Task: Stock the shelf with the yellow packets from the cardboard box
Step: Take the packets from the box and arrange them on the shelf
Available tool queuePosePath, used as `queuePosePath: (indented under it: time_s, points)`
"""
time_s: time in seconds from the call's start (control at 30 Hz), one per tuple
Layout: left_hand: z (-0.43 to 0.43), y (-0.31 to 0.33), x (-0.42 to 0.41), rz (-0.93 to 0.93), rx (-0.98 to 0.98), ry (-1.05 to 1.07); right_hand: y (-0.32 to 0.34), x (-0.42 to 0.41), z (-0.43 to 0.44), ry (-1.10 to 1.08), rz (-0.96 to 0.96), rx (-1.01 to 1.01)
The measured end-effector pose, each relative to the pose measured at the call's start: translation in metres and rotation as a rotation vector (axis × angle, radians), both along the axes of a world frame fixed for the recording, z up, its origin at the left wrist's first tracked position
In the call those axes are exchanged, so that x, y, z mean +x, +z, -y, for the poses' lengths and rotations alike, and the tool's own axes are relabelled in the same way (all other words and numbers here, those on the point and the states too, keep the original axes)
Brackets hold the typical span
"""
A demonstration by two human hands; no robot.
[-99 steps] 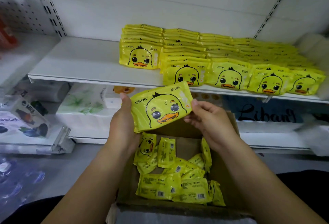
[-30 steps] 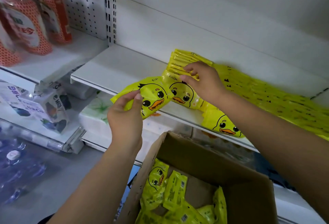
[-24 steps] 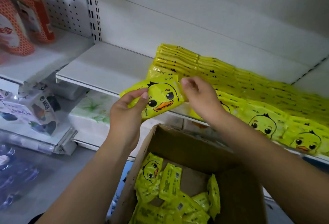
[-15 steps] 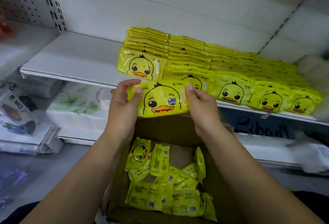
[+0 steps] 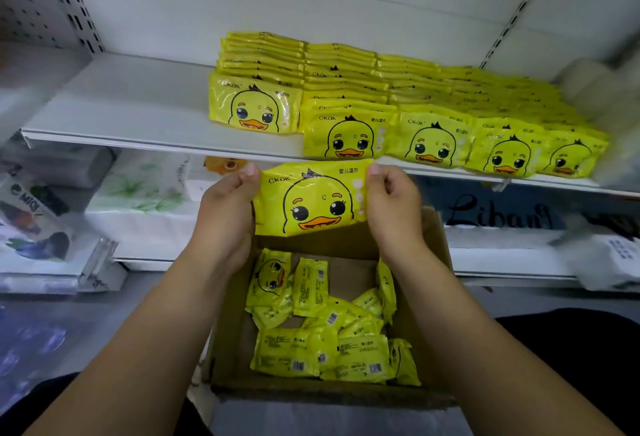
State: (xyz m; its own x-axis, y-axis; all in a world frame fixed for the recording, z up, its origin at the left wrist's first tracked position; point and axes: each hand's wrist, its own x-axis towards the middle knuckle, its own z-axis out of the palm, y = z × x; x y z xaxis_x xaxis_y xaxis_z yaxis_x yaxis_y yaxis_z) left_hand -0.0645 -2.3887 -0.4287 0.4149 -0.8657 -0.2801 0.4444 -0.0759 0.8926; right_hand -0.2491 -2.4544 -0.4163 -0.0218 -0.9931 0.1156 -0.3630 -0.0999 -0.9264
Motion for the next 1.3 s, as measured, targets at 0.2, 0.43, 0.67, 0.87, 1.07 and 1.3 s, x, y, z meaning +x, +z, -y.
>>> queuePosePath:
  time_s: [0.2, 0.43, 0.67, 0.87, 1.07, 1.3]
  points:
    - [0.003, 0.002, 0.018, 0.055, 0.026, -0.096, 0.004, 0.0, -0.003, -0.039, 0.061, -0.011]
    - [0.007, -0.002, 0.01, -0.01, 0.076, -0.231, 0.009, 0.006, 0.009, -0.184, 0.21, 0.107]
    - [0.015, -0.012, 0.005, 0.02, 0.09, -0.059, 0.014, -0.006, 0.011, -0.019, 0.473, 0.338]
    - [0.017, -0.006, 0.005, 0.002, 0.02, 0.008, 0.004, -0.013, 0.001, 0.062, 0.457, 0.257]
    - [0.016, -0.001, 0.012, 0.096, 0.022, 0.095, 0.015, -0.005, 0.009, 0.043, 0.332, 0.19]
    - [0.011, 0.008, 0.026, 0.085, -0.079, 0.099, 0.029, 0.0, 0.022, 0.188, 0.173, 0.143]
